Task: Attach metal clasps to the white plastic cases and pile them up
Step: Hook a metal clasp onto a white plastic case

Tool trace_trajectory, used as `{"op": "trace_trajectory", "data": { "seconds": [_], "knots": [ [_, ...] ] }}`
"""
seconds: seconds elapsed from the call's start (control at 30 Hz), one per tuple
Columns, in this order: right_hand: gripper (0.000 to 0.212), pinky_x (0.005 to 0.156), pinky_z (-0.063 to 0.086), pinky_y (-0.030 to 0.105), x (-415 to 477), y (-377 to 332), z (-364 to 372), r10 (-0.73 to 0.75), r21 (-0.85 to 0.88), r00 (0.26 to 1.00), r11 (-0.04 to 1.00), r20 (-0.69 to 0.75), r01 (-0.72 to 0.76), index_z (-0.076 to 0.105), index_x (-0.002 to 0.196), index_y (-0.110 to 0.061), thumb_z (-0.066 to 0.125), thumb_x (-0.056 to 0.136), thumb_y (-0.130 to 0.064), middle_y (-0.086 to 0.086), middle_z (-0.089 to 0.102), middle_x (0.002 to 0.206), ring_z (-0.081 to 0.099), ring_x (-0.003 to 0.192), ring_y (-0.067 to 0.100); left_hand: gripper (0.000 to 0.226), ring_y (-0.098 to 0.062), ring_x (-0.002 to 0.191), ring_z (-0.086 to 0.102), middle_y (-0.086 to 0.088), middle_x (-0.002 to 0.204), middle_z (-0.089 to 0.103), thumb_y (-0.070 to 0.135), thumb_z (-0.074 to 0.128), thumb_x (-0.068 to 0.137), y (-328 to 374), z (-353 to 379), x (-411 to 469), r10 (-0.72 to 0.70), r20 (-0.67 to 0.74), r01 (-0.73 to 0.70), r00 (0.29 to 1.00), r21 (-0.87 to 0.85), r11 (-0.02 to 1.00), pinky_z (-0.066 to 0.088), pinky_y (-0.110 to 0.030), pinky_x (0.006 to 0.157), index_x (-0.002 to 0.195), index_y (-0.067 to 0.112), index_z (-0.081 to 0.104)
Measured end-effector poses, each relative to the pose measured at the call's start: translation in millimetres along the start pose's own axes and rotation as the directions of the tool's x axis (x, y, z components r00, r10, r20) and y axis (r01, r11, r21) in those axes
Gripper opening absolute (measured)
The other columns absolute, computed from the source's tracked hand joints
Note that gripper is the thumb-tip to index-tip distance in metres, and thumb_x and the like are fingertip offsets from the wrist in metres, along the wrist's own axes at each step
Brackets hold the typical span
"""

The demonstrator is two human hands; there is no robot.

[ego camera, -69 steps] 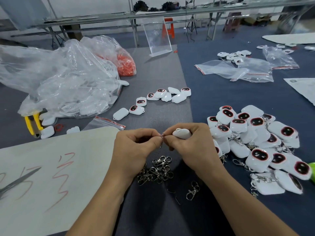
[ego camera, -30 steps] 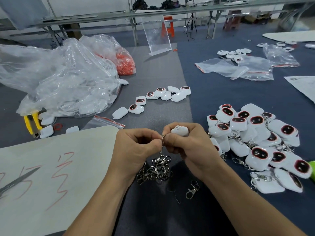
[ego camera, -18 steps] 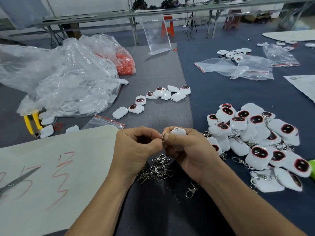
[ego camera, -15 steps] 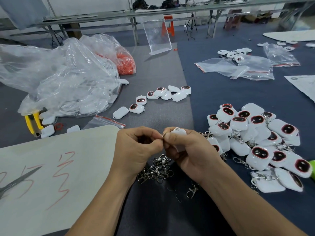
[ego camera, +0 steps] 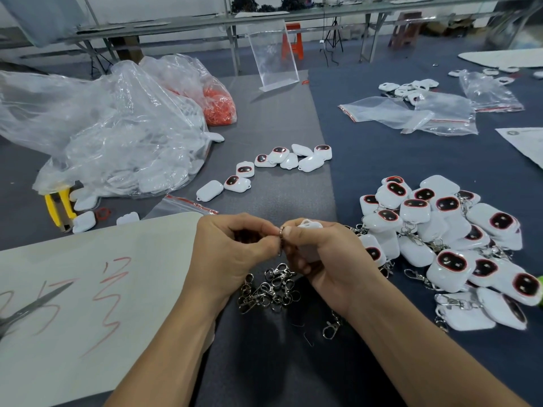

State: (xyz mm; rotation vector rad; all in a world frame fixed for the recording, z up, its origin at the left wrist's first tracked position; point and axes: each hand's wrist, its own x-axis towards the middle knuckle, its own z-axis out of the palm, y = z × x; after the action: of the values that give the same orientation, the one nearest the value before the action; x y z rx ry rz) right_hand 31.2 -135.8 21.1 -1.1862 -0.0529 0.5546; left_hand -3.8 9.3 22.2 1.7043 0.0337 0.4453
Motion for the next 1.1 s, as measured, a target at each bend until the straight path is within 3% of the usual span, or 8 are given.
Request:
{"op": "trace_trajectory", "data": {
  "seconds": [0.2, 0.4, 0.63, 0.93, 1.1],
  "knots": [
    [0.032, 0.042, 0.029, 0.019, 0.1, -0.8, -0.3, 0.025, -0.011, 1.000, 1.000, 0.009, -0.025, 0.071, 0.060, -0.015, 0.063, 0.087, 0.001, 0.005, 0.057, 0.058, 0.044, 0.045, 0.011, 0.022, -0.004, 0.056, 0.060, 0.004, 0.060, 0.071, 0.006, 0.077, 0.059, -2.9, -3.6, 1.4, 0.001, 0.050, -0.002, 0.999, 0.019, 1.000, 0.047, -0.015, 0.057, 0.065, 0.027, 0.079],
    [0.025, 0.043, 0.026, 0.021, 0.3, -0.5, 0.6, 0.007, -0.055, 1.000, 0.998, 0.003, -0.006, 0.069, 0.067, -0.010, 0.063, 0.088, 0.002, 0.006, 0.056, 0.056, 0.041, 0.046, 0.014, 0.012, -0.002, 0.054, 0.054, 0.007, 0.059, 0.070, 0.029, 0.072, 0.055, -4.4, -5.0, 1.3, 0.052, 0.040, -0.056, 0.998, 0.096, 0.994, 0.043, -0.015, 0.054, 0.064, 0.035, 0.078],
    [0.029, 0.043, 0.026, 0.021, 0.5, 0.8, 1.7, 0.004, -0.055, 1.000, 0.998, -0.016, -0.005, 0.070, 0.063, -0.012, 0.064, 0.088, 0.002, 0.006, 0.057, 0.056, 0.040, 0.046, 0.014, 0.024, -0.001, 0.050, 0.053, 0.006, 0.057, 0.070, 0.012, 0.077, 0.061, -5.0, -8.0, 3.5, 0.058, 0.047, -0.064, 0.997, 0.149, 0.987, 0.042, -0.014, 0.052, 0.065, 0.035, 0.078],
    [0.020, 0.045, 0.028, 0.022, -0.5, 1.3, 1.0, -0.013, -0.101, 1.000, 0.995, 0.002, 0.013, 0.069, 0.071, -0.008, 0.065, 0.089, 0.000, 0.006, 0.057, 0.057, 0.042, 0.046, 0.013, 0.013, -0.010, 0.055, 0.055, -0.005, 0.059, 0.070, 0.031, 0.072, 0.053, -7.3, -8.4, 2.1, 0.016, 0.045, -0.021, 0.999, 0.107, 0.994, 0.043, -0.024, 0.053, 0.064, 0.030, 0.078],
    [0.022, 0.045, 0.029, 0.022, 0.4, 0.4, -0.4, -0.003, -0.116, 0.999, 0.993, 0.038, 0.007, 0.069, 0.070, -0.010, 0.064, 0.088, -0.001, 0.006, 0.057, 0.059, 0.042, 0.046, 0.014, 0.012, -0.003, 0.053, 0.055, 0.006, 0.057, 0.068, 0.026, 0.071, 0.052, -7.9, -8.5, 2.9, -0.017, 0.091, 0.013, 0.996, 0.041, 0.999, 0.043, -0.016, 0.052, 0.062, 0.028, 0.078]
  ]
}}
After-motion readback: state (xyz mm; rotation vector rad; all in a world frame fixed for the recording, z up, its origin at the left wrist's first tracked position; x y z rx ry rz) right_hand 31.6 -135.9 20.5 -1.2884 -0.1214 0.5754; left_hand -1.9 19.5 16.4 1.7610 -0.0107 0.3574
